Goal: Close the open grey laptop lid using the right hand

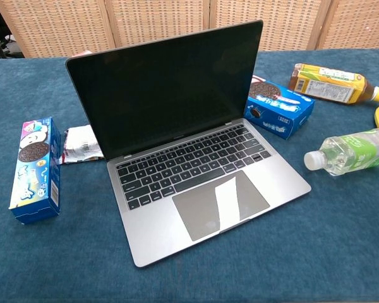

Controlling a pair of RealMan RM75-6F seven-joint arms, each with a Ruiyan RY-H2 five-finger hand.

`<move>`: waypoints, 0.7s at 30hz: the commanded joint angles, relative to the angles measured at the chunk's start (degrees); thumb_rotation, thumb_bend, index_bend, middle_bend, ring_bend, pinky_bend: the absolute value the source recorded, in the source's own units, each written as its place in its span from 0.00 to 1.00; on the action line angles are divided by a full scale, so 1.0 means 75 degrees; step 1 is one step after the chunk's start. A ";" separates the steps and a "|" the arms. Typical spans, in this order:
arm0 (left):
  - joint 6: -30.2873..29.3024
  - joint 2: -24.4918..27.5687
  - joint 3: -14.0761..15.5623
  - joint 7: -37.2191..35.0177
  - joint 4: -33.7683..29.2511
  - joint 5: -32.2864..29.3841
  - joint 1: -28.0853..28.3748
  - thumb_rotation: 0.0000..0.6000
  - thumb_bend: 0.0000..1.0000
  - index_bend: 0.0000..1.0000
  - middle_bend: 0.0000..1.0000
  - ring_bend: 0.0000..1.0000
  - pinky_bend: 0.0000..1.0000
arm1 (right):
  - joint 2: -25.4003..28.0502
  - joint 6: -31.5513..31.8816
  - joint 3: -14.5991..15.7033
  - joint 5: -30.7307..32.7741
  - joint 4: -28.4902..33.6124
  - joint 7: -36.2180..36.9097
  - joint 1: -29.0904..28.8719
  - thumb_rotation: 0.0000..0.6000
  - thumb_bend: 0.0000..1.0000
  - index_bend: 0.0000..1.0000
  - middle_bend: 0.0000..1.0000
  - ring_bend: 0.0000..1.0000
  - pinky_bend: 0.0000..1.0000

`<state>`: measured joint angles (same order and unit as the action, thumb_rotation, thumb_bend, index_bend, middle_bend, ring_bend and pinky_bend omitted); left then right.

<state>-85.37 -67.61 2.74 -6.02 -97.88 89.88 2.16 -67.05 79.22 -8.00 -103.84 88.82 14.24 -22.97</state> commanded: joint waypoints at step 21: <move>0.0140 0.0056 0.0020 -0.0059 0.0027 -0.0065 0.0010 1.00 0.20 0.31 0.17 0.21 0.20 | -0.0686 -0.1648 -0.0362 0.0386 0.1092 -0.0934 -0.1760 1.00 0.24 0.14 0.03 0.12 0.00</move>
<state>-84.34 -67.20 2.87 -6.44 -97.69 89.42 2.24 -71.57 67.65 -10.69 -101.21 96.17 8.00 -35.40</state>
